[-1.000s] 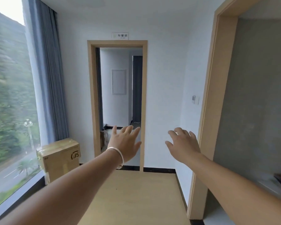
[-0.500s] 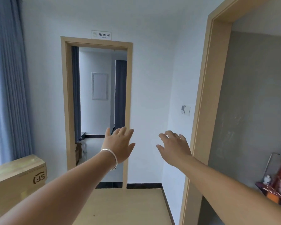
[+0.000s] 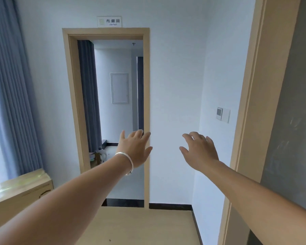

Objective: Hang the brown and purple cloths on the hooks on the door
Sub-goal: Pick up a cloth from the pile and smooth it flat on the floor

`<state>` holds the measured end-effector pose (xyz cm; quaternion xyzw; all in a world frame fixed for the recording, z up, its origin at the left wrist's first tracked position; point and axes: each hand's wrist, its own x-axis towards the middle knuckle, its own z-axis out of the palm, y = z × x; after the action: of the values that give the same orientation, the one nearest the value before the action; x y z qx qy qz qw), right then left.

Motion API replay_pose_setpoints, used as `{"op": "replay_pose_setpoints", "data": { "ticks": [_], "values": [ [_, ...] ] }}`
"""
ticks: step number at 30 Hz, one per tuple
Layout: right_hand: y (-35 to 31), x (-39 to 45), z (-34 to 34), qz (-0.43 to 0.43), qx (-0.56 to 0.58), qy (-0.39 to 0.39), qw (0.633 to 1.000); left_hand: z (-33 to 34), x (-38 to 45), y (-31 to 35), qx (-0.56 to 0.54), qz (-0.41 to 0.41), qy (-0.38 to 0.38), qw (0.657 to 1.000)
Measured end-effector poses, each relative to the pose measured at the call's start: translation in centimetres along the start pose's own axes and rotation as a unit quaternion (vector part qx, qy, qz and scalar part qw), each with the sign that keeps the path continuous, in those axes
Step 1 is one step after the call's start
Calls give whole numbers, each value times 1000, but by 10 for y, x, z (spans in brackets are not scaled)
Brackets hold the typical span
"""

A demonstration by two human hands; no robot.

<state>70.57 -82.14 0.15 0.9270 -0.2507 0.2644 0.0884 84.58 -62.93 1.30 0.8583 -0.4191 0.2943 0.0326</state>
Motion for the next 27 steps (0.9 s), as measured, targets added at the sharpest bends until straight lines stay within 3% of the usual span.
{"op": "replay_pose_setpoints", "data": {
  "ticks": [8, 17, 27],
  "values": [
    [61, 86, 70, -6, 20, -21, 1000, 69, 98, 26, 16, -8, 24, 1000],
    [110, 161, 130, 3, 26, -32, 999, 152, 191, 39, 23, 0, -1, 1000],
    [136, 319, 206, 12, -34, -24, 999, 260, 357, 3, 1, 17, 45, 999]
  ]
}}
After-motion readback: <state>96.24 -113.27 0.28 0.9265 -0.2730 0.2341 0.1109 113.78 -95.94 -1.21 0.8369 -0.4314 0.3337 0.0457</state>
